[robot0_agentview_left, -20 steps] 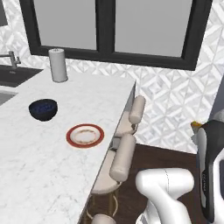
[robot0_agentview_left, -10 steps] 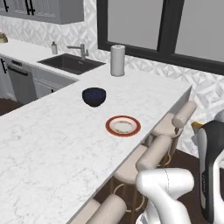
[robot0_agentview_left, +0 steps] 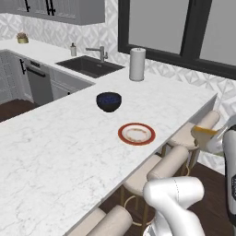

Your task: Start the toaster. Once the lever pops up, take the bread to the plate on the dining counter.

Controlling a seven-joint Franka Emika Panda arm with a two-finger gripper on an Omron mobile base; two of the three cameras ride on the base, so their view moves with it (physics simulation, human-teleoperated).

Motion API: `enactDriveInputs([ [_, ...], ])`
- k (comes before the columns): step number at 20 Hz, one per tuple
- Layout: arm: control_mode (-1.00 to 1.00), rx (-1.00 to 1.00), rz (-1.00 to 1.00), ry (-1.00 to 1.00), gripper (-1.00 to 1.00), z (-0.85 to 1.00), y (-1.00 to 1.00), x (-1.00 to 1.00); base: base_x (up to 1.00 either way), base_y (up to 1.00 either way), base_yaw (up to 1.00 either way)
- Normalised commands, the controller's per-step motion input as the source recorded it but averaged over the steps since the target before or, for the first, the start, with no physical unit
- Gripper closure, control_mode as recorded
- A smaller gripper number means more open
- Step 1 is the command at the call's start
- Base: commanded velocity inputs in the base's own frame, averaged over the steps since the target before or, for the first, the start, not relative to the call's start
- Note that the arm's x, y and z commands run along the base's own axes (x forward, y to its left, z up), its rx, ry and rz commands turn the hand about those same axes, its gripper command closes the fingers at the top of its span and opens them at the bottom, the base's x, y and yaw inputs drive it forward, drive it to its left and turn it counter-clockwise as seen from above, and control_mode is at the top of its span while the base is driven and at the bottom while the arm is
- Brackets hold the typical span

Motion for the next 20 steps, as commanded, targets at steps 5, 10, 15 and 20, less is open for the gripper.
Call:
enactDriveInputs([
  [5,-1.0,0.15,0.27,0.1,1.0,0.04,-0.02,0.51,0.0,0.0,0.0],
  [10,-1.0,0.27,0.11,0.29,1.0,0.03,0.0,0.54,0.0,0.0,0.0],
  [15,-1.0,0.3,0.07,0.34,1.0,-0.03,0.0,0.68,0.0,0.0,0.0],
  [20,-1.0,0.35,0.01,0.06,1.0,-0.41,0.04,0.73,0.0,0.0,0.0],
])
